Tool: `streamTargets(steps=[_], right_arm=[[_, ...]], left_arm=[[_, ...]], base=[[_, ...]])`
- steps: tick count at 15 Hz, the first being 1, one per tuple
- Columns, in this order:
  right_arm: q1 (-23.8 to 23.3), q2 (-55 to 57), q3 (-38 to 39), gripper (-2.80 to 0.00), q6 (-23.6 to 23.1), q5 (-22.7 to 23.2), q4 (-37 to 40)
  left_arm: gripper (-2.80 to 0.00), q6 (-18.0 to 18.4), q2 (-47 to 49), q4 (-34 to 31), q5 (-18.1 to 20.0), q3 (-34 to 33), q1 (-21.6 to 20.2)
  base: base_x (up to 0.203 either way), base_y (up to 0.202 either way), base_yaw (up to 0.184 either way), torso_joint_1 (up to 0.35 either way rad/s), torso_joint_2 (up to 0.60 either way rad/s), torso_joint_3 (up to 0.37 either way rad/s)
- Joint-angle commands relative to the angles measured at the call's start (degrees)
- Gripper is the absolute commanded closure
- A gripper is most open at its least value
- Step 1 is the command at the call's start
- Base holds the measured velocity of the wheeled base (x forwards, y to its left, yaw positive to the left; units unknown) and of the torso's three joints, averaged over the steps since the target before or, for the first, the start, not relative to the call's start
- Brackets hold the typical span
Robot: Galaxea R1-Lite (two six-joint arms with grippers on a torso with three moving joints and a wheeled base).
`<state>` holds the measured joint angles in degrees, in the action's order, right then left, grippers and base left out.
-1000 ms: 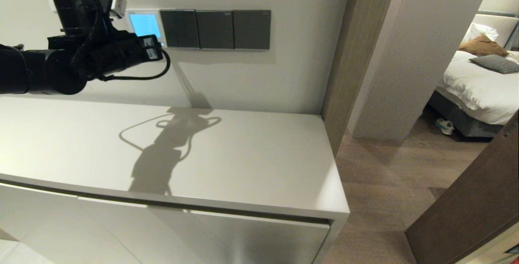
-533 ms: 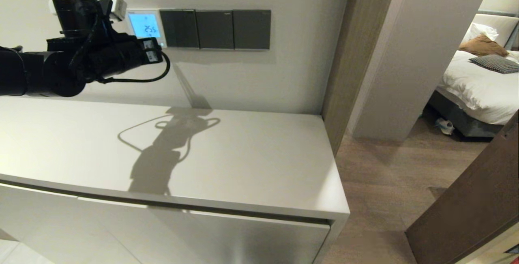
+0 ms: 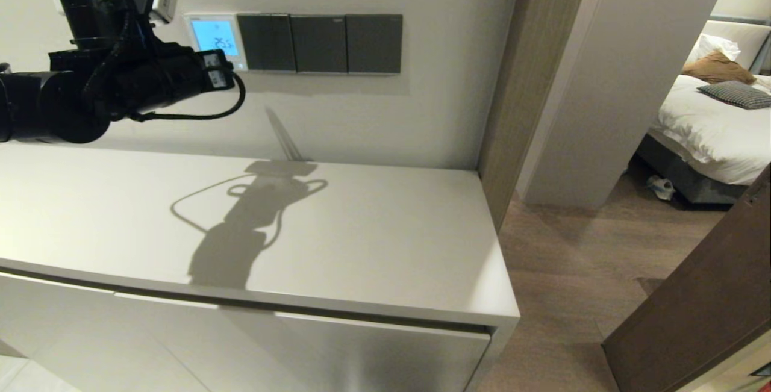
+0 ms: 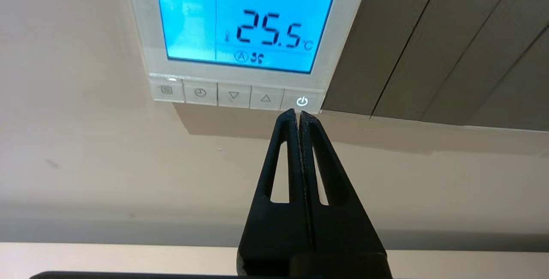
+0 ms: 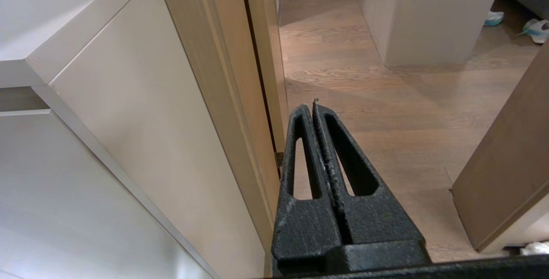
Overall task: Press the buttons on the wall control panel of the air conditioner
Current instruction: Turn on the central air conditioner, then press the temperature decrease button
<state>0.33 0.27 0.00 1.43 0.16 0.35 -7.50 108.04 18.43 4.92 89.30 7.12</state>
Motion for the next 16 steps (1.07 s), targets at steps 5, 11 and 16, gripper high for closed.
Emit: streamTargets(steps=[5,11,16], right_arm=[[0.02,0.08,0.09,0.0,-0.02,0.02,0.0],[0.02,0.08,0.09,0.0,0.07,0.02,0.0],[0.02,0.08,0.09,0.0,-0.02,0.02,0.0]], left_arm=[[0.0,0.45,0.33,0.06,0.13,1.02,-2.87],[0.0,0.82,0.6,-0.05,0.26,0.95,-3.61],[0.0,0.82,1.56,0.02,0.26,1.32,-3.61]], base=[[0.0,0.0,0.0,0.0,0.0,0.0],[0.0,0.0,0.0,0.0,0.0,0.0],[0.0,0.0,0.0,0.0,0.0,0.0]])
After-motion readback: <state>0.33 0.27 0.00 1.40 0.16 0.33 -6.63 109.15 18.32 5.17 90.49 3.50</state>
